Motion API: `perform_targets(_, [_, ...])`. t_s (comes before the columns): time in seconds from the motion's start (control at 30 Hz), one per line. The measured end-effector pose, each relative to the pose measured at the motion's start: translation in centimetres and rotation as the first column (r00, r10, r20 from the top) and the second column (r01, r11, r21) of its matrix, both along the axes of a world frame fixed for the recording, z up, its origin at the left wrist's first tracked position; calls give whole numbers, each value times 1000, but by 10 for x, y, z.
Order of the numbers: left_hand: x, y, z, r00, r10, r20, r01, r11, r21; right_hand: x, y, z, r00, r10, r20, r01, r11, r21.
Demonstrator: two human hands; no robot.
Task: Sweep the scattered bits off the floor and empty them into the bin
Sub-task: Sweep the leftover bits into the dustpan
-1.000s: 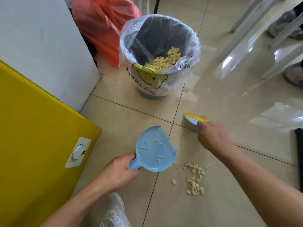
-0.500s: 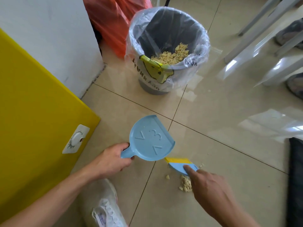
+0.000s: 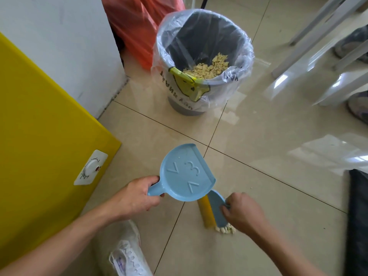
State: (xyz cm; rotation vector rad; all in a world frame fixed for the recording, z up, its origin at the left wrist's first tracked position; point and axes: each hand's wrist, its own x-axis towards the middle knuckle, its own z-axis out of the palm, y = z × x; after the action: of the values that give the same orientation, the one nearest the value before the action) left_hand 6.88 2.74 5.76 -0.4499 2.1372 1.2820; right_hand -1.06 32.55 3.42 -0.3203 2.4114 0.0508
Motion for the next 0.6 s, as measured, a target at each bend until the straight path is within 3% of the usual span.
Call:
perform_targets(0.1, [0,1,-2,1000,-4,-4,4,1000,-1,-36,23,10,999,-29,-39,31,999,43])
perform_targets(0.23, [2,5,-2,1000,-22,-10,22,999,34,-45,44,34,992,-100,78,106,992,-74])
perform_targets(0.37, [2,6,-3,999,-31,-13,32,999,40,2,41,43,960,140,243,-105,983,-153])
perform_targets(0.47, [4,7,-4,999,-32,-9,32,998,50,45,32,24,922,267,281,-264,963,-49])
perform_targets(0.6, [10,12,-6,999,-55,4,54,997,51,34,39,5,948,256,190,-283,950,134])
